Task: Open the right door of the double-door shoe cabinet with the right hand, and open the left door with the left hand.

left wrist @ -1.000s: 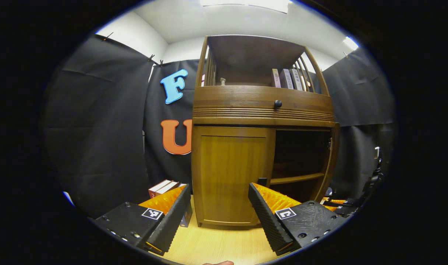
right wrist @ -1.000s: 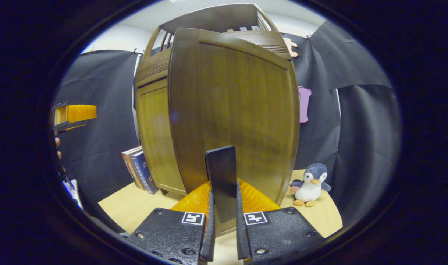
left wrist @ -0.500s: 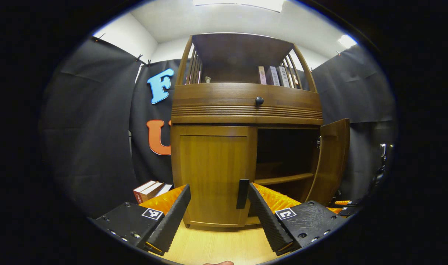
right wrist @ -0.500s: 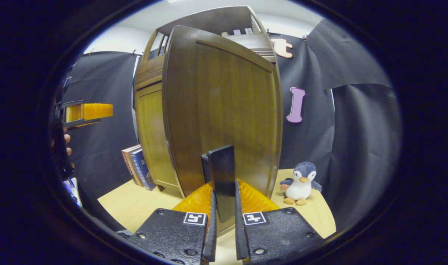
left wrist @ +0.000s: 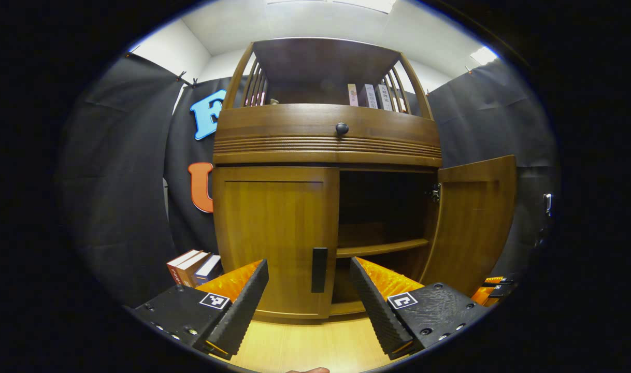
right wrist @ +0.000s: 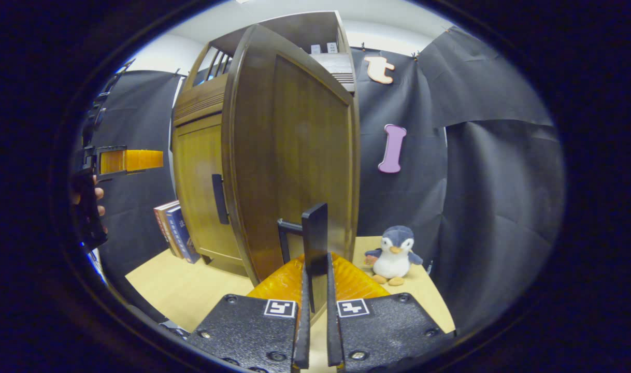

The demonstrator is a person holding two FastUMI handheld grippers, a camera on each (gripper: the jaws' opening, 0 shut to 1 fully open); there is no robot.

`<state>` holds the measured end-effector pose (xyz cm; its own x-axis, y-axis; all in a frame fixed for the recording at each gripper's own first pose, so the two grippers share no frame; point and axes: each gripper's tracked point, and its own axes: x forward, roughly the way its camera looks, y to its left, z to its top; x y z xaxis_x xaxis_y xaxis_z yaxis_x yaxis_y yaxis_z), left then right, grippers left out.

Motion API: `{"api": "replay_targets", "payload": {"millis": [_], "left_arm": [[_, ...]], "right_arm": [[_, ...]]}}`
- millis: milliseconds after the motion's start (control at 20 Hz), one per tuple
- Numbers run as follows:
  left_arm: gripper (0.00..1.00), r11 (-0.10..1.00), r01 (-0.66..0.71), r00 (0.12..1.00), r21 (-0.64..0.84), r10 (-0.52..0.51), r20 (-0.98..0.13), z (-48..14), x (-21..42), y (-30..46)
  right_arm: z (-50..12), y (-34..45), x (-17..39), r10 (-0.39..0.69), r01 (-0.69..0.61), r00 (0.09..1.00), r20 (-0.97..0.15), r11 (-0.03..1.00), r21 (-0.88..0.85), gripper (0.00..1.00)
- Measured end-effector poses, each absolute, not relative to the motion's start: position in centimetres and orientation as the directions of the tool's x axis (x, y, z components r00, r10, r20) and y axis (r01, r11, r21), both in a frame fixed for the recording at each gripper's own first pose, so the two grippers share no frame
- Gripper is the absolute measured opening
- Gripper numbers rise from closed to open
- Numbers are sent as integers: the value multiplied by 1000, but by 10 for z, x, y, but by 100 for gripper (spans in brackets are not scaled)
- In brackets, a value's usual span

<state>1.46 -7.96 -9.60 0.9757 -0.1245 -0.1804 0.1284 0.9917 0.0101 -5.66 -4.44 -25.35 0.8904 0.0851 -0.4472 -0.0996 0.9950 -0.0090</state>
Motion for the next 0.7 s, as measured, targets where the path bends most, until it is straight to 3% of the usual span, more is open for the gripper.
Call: {"api": "replay_targets", "payload": {"millis": [300, 700], "left_arm": [[95, 984, 180, 964, 4, -176, -197, -108, 23, -106], [95, 975, 222, 948, -17, -220, -228, -126, 35, -128]], "right_arm": [[-249, -88, -60, -25, 2, 892, -451, 999, -51, 6], [-246, -118, -66, -41, 27, 881, -471, 999, -37, 4]]}}
